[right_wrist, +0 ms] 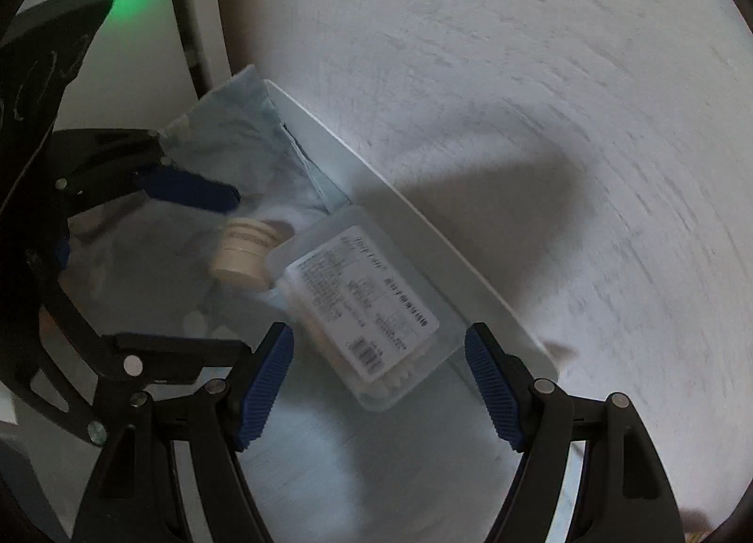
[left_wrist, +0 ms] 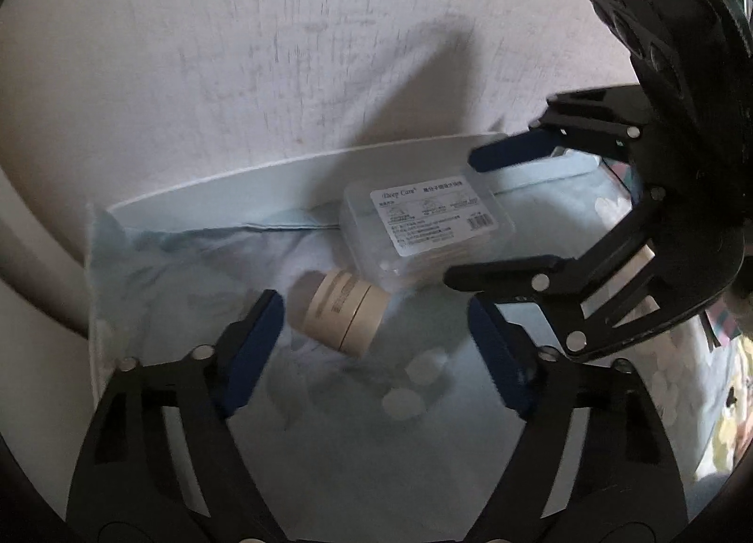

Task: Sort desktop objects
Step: 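Grasp the beige cork cylinder with left tool while right tool grasps clear plastic case, then carry cork and plastic case into the cardboard box and open both tools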

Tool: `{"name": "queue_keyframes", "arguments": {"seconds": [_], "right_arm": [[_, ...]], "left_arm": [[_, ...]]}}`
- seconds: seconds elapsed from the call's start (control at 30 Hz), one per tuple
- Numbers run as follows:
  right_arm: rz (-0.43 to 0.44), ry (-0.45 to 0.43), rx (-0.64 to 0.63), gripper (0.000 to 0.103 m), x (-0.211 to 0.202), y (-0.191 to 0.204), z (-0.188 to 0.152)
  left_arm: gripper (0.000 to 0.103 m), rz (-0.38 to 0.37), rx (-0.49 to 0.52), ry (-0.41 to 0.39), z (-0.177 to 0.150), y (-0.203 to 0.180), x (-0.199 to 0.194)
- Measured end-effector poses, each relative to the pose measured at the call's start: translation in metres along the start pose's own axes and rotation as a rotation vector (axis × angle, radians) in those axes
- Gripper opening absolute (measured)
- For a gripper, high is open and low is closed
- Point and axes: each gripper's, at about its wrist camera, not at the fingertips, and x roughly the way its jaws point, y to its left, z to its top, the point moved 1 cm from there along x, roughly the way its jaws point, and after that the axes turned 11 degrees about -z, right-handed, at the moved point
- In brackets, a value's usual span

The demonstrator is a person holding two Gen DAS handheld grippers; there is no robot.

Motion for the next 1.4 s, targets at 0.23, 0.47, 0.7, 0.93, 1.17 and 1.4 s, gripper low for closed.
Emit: {"name": "queue_keyframes", "arguments": {"seconds": [0.23,0.47,0.7,0.93,1.17,1.4], "right_arm": [[0.03,-0.008,-0.052,0.07,0.003,0.003,0.005],[0.034,-0.012,-0.028,0.065,-0.008,0.004,-0.006],[0.036,-0.019,0.02,0.061,-0.025,0.003,-0.021],[0.041,-0.029,0.096,0.059,-0.046,0.001,-0.034],[0.026,-0.04,0.138,0.058,-0.069,-0.005,-0.039],[0.003,-0.06,0.165,0.057,-0.101,-0.006,-0.03]], "left_arm": [[0.037,-0.029,0.017,0.018,-0.002,0.001,-0.002],[0.027,-0.026,0.005,0.005,-0.002,0.002,-0.018],[0.025,-0.013,0.007,-0.01,-0.001,-0.007,-0.042],[0.025,-0.01,-0.007,-0.012,-0.004,-0.014,-0.062],[0.025,-0.013,-0.027,-0.035,0.003,-0.025,-0.093],[0.025,-0.015,-0.036,-0.059,0.007,-0.016,-0.114]]}}
